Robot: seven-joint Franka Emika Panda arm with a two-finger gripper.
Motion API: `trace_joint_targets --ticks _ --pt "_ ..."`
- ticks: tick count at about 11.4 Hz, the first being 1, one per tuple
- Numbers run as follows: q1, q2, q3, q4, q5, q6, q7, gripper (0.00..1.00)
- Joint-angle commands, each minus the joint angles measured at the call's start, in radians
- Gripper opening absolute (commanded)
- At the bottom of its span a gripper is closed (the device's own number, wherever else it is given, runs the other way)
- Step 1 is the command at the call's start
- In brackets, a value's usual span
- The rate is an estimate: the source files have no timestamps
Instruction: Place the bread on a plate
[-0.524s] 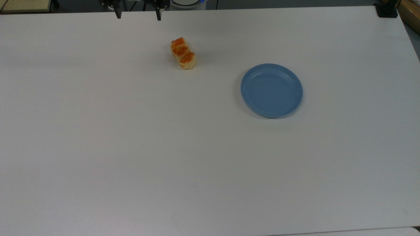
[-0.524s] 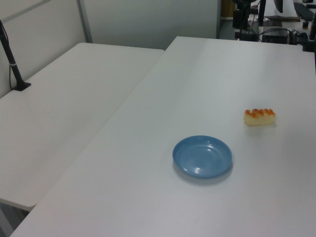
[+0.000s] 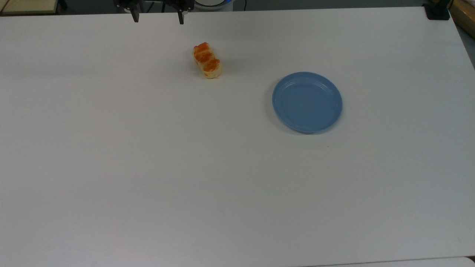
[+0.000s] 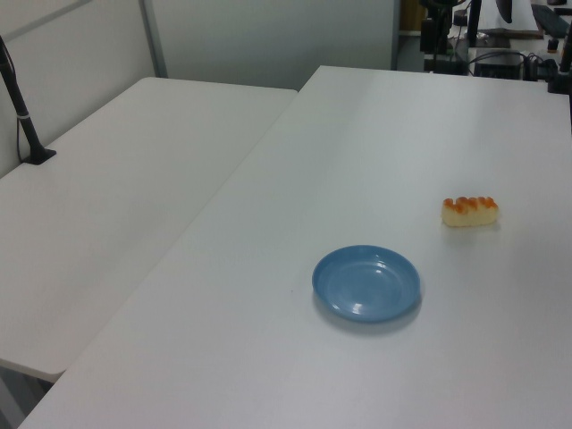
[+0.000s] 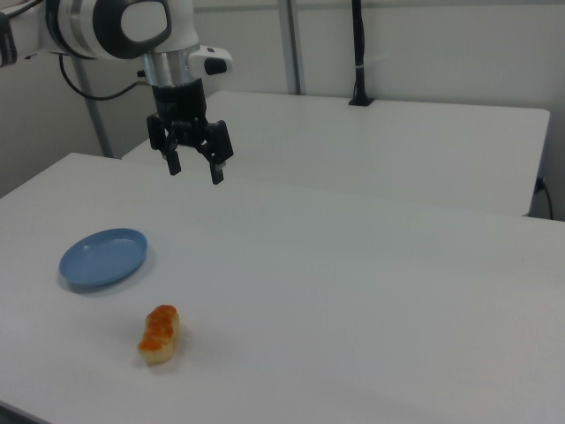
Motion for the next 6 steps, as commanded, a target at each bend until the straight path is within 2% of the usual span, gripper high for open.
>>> trace_joint_targets --ticks 1,4,6 --pt "0.004 0.000 0.002 0.007 0.015 -0.002 0.007 1.00" --pt "0.008 -0.003 0.002 -0.006 0.015 -0.002 0.002 1.00" --pt "0.041 -0.048 -0.008 -0.054 0.015 0.004 -0.001 1.00"
